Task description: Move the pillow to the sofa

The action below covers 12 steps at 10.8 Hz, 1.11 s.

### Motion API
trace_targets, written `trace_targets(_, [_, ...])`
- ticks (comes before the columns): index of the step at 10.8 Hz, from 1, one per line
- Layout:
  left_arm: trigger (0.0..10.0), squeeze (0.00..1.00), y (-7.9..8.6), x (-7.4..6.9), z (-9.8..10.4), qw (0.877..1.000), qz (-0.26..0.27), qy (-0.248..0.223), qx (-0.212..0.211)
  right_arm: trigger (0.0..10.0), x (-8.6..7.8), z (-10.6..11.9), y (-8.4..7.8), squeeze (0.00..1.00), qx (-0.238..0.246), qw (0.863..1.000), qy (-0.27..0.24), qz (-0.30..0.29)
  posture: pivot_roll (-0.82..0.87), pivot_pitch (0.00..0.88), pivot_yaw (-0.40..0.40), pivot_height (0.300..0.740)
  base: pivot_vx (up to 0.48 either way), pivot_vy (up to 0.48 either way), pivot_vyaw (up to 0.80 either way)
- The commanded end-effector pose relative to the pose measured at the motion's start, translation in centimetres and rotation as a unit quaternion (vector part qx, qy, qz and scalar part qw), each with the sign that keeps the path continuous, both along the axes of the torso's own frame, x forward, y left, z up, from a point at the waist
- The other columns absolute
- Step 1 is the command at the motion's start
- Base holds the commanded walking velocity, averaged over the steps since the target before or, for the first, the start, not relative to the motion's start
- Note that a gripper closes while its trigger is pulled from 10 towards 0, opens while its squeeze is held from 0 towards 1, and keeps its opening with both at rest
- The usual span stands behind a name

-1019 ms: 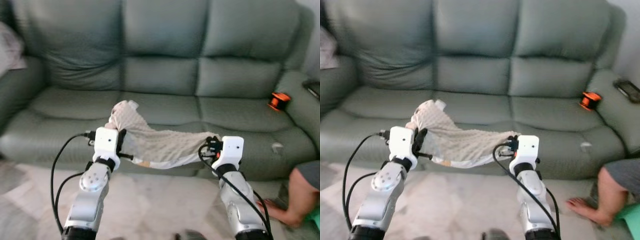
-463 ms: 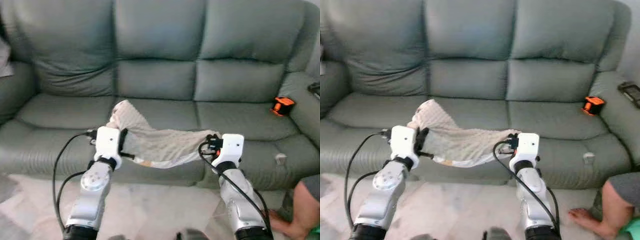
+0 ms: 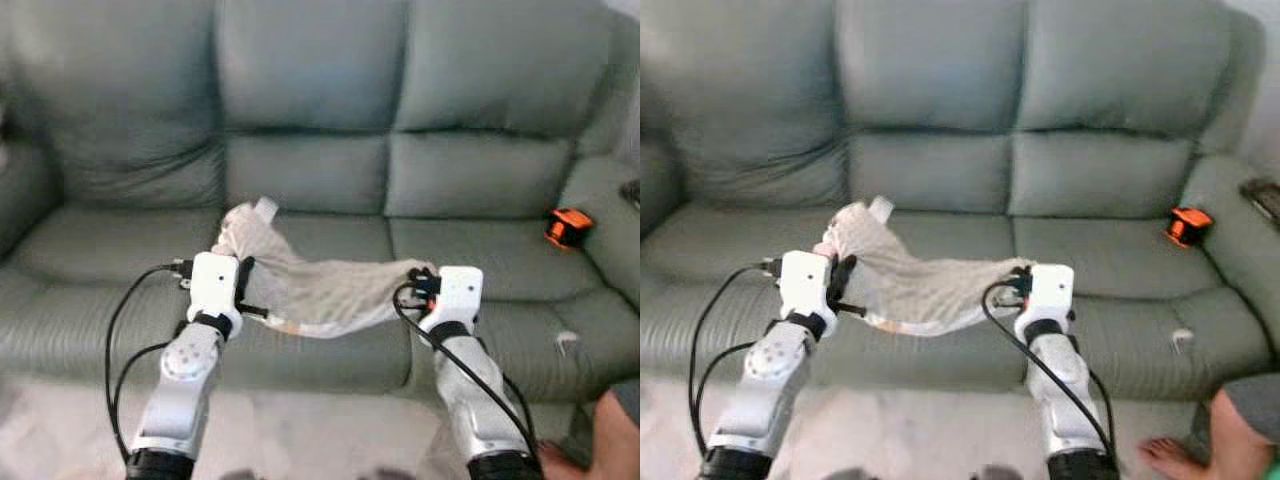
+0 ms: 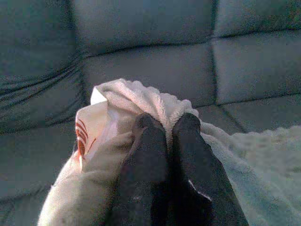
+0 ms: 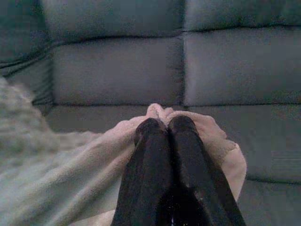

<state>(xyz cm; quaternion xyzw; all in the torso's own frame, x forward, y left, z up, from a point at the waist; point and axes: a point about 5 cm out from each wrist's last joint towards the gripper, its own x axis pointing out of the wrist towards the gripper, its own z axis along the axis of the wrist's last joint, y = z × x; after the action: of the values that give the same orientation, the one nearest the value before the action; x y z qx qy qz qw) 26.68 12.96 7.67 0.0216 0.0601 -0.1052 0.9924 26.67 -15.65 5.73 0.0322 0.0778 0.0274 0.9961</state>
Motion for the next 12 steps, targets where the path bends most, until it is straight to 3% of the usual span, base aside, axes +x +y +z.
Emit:
trace_targets(1, [10.0,0.0,-1.19,0.26,0.73,1.0,-0.012,-0.017,-0.007,10.0,0.16,0.43,-0.77,0.0,-0.008,1.0,-0.009,-0.007,-0.03,0.0,-0.007,0.74,0.0,0.0,0.0])
trace_targets(7, [10.0,0.0,-0.4,0.32,0.45,0.999,0.029,-0.022,0.02,10.0,0.24,0.55,-0.63,0.0,-0.008,1.0,-0.012,0.002,-0.02,0.0,-0.015,0.735,0.0,0.0,0.0])
trace_targets(12, [10.0,0.0,-0.56,0.61,0.94,0.998,0.036,-0.041,0.032,10.0,0.34,0.79,-0.37,0.0,0.004,1.0,-0.022,0.006,-0.02,0.0,-0.011,0.63,0.0,0.0,0.0])
